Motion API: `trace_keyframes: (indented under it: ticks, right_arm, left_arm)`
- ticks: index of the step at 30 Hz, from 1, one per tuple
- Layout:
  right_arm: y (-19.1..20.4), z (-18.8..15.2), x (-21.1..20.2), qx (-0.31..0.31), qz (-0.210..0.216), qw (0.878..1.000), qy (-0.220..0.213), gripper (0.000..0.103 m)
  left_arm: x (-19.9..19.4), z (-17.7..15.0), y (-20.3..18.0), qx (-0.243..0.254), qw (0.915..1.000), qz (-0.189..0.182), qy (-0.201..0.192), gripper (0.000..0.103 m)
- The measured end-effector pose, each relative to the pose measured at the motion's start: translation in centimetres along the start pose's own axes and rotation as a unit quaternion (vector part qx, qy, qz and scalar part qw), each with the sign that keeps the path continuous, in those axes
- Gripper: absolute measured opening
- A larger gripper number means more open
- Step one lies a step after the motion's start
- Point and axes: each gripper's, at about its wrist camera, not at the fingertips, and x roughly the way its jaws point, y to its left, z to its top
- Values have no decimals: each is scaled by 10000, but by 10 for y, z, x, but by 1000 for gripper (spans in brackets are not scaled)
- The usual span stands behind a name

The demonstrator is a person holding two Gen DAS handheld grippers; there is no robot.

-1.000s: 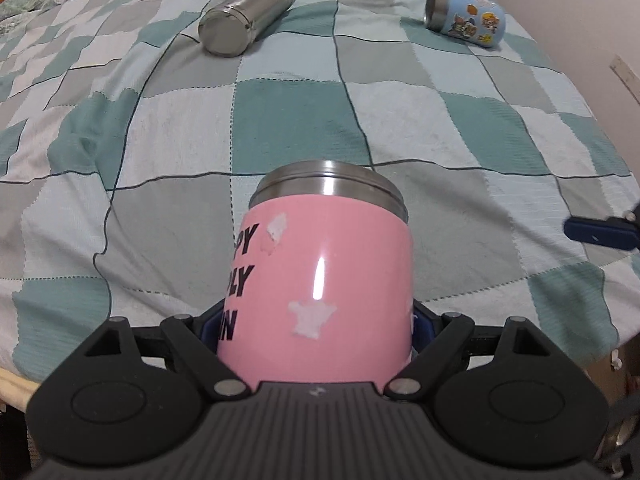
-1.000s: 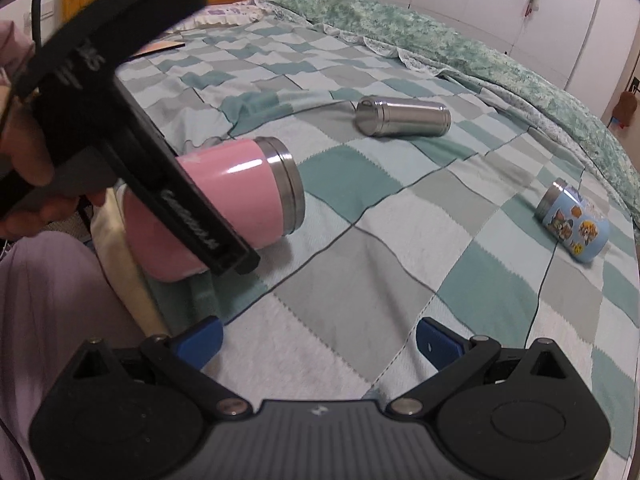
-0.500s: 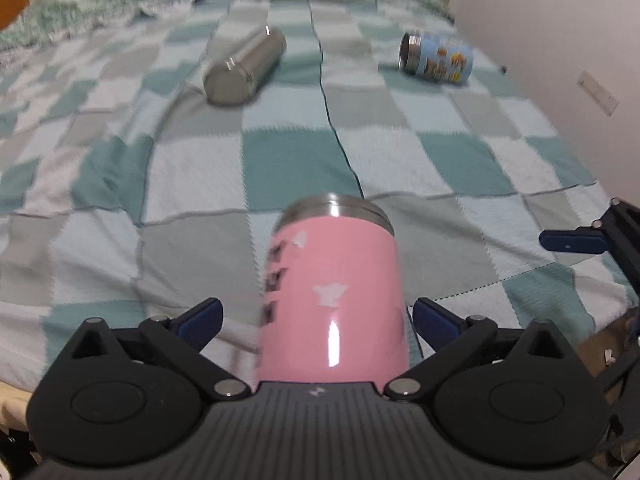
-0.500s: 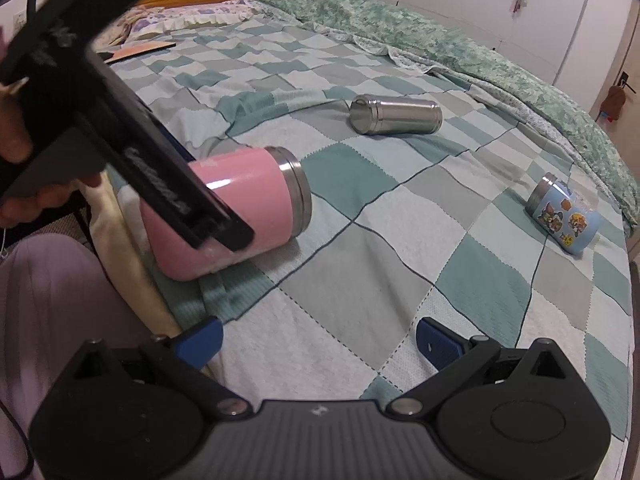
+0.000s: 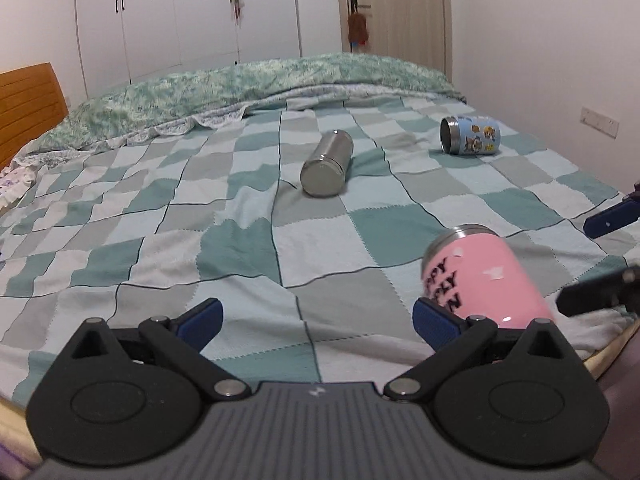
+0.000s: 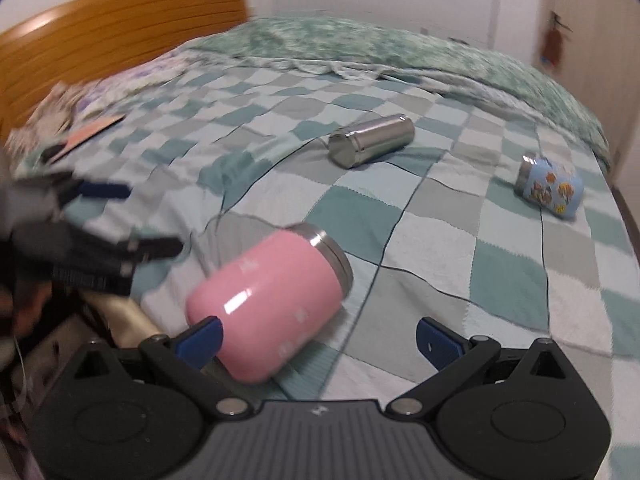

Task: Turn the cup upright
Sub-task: 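Lift the pink cup with the right gripper and rotate it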

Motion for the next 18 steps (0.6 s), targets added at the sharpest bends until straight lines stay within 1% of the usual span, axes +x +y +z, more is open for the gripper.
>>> trace_keyframes:
  ticks: [2,4,7,11,14,18]
  right_arm:
    - [4,7,8,374,-52,9992,126,103]
    - [6,14,18,831,-108,9959,348,103]
    - [6,22,36,1420,-154,9875,665,103]
    - [5,31,60,1999,-339,9742,995,103]
    - [5,38,76,2318,-361,9645,1213,103]
    - [8,46,93,2515,-458,9563,1420,103]
  left_arm:
    - [3,-3,6,20,9999,-58,-94,103]
    - [8,-7,11,90,9998,-131,-138,103]
    - [16,-13,18,178,9993,-272,-197,103]
    - [27,-19,26,276,9982,-472,-238,103]
    - [34,-20,31,369,9970,-618,-273,103]
    - [43,-19,33,435,9955,-789,-298,103]
